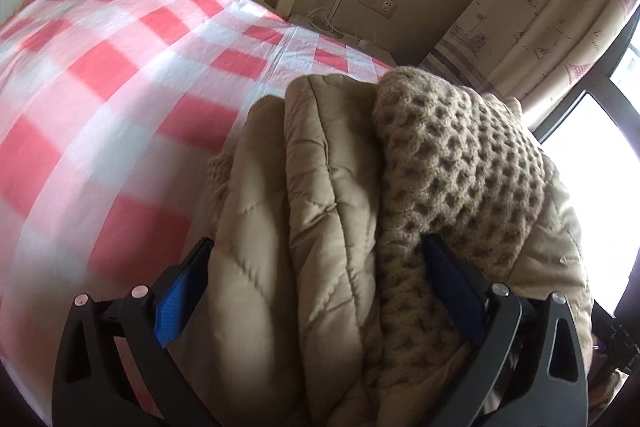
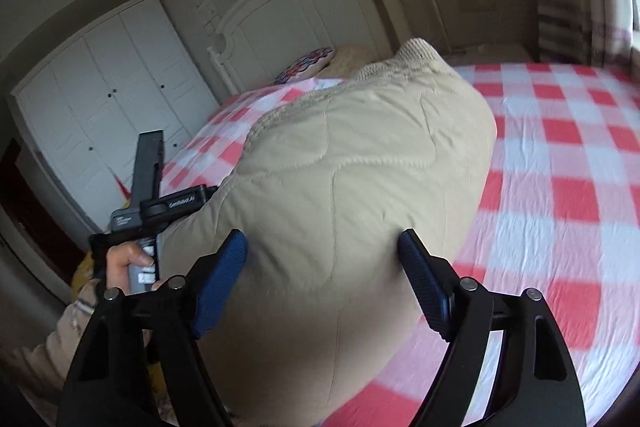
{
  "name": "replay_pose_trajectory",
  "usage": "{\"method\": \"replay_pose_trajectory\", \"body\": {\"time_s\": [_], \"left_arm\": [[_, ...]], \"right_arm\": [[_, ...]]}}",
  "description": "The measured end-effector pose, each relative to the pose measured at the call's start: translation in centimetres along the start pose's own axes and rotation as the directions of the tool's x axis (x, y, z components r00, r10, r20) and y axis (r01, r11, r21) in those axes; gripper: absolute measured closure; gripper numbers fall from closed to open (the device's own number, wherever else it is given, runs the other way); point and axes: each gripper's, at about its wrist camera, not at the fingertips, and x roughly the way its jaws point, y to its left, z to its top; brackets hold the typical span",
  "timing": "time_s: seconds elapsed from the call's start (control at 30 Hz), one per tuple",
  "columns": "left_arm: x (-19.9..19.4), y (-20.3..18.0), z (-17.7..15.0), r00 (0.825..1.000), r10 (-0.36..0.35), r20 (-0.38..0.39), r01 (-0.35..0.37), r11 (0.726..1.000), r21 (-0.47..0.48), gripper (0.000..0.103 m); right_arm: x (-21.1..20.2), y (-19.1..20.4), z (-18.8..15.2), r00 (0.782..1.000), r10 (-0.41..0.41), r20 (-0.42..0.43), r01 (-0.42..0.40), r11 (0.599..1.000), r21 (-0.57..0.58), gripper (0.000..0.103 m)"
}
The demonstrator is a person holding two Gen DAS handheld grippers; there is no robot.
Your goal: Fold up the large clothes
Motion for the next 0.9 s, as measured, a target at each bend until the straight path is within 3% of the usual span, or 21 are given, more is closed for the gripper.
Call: {"method": "replay_pose_trajectory", "body": {"time_s": [0.17, 0.3, 0.43, 0.53, 0.57, 0.6, 0.67, 0.7, 0.8, 0.9], "left_arm": [[2.5, 0.6, 1.6, 0.998, 0.000, 0.068, 0.007, 0.995, -0.098, 0.002], [2.9, -0.2, 2.4, 0.986, 0.080, 0.143, -0.064, 0.992, -0.111, 0.002], [1.0, 0.1, 1.5, 0.973, 0.081, 0.217, -0.050, 0.989, -0.142, 0.002], [-2.6, 0.4, -0.6, 0.931, 0.171, 0.321, -0.114, 0.975, -0.189, 0.008], [-3.4, 0.5, -1.1, 0.921, 0.190, 0.341, -0.124, 0.971, -0.207, 0.008], [-4.6, 0.7, -1.9, 0.907, 0.210, 0.365, -0.130, 0.964, -0.232, 0.008], [-6.7, 0.7, -2.9, 0.887, 0.241, 0.394, -0.152, 0.958, -0.244, 0.008], [-7.7, 0.4, -3.1, 0.880, 0.248, 0.405, -0.167, 0.960, -0.225, 0.007], [-11.5, -0.9, -3.9, 0.844, 0.275, 0.461, -0.229, 0.961, -0.153, 0.003], [-16.1, -2.5, -5.1, 0.804, 0.256, 0.536, -0.247, 0.965, -0.090, 0.002]], "right_arm": [[2.8, -2.0, 3.3, 0.998, -0.064, 0.022, 0.064, 0.998, 0.006, 0.026], [4.7, -3.0, 4.8, 0.991, -0.125, 0.037, 0.126, 0.992, -0.009, 0.025], [3.4, -0.5, 5.0, 0.978, -0.192, 0.085, 0.198, 0.978, -0.066, 0.025], [3.0, 2.9, 4.1, 0.954, -0.250, 0.162, 0.279, 0.942, -0.187, 0.025], [4.6, 3.3, 3.4, 0.963, -0.252, 0.094, 0.267, 0.941, -0.206, 0.024], [5.9, 4.0, 2.4, 0.954, -0.293, 0.068, 0.300, 0.919, -0.255, 0.023], [7.8, 6.8, 0.1, 0.903, -0.408, 0.138, 0.424, 0.785, -0.452, 0.023], [7.9, 7.3, -0.1, 0.900, -0.415, 0.135, 0.427, 0.777, -0.462, 0.023], [6.4, 7.7, 0.1, 0.920, -0.388, 0.056, 0.363, 0.790, -0.494, 0.022], [2.0, 7.4, -0.3, 0.952, -0.306, -0.003, 0.267, 0.833, -0.484, 0.022]]}}
